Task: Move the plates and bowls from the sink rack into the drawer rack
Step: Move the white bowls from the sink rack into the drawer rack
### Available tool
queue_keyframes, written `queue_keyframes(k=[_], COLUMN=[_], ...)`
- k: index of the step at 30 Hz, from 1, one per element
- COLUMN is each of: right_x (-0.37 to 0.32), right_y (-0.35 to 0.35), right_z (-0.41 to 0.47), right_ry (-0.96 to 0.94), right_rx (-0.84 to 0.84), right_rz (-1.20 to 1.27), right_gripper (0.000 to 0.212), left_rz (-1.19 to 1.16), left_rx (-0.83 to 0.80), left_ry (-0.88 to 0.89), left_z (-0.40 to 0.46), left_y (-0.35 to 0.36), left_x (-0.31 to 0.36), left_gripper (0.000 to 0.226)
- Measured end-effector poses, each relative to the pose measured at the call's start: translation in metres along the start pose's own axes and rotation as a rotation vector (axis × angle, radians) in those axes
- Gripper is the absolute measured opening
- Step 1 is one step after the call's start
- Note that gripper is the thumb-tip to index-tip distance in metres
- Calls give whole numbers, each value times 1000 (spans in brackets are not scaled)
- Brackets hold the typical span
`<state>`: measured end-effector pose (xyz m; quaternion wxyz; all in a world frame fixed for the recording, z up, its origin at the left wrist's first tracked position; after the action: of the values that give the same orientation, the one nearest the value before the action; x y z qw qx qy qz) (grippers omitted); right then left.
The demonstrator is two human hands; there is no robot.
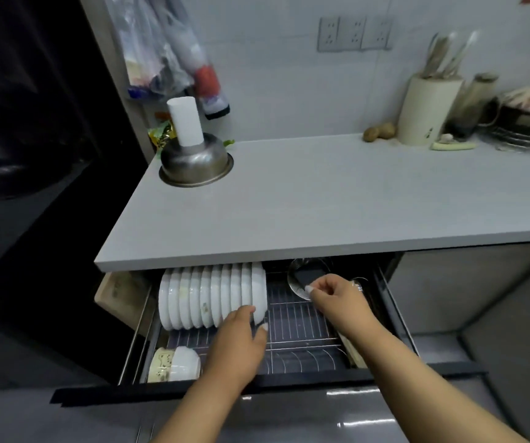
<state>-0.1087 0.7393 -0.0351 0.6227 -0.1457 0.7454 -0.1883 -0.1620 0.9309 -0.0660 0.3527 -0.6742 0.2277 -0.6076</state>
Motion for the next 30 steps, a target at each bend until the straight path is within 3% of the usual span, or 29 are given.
queue_keyframes(k=[10, 24, 30], right_x=[66, 214, 269], right_y=[-161, -463, -549], right_z=[1, -7, -29], right_ry=[71, 219, 314], right_rx=[214, 560, 710], right_rz=[46, 82, 148], right_gripper=[17, 17, 14], left_rz=[24, 50, 44], left_rx=[-138, -390, -479], left_ry=[189, 465, 613], left_z=[7, -40, -64], left_y=[101, 320, 390], left_x=[136, 390, 476], left_gripper=[36, 48, 46])
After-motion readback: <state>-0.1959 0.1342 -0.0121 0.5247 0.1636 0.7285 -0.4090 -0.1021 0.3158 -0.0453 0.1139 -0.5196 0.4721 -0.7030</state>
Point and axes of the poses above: each hand's wrist, its own z-axis towards the middle knuckle, its own y-axis out of the palm, x = y × z, the point moved 4 cm from there along z, towards the middle knuckle, and after that the axes turned 7 degrees about x, right-handed, at the moved point
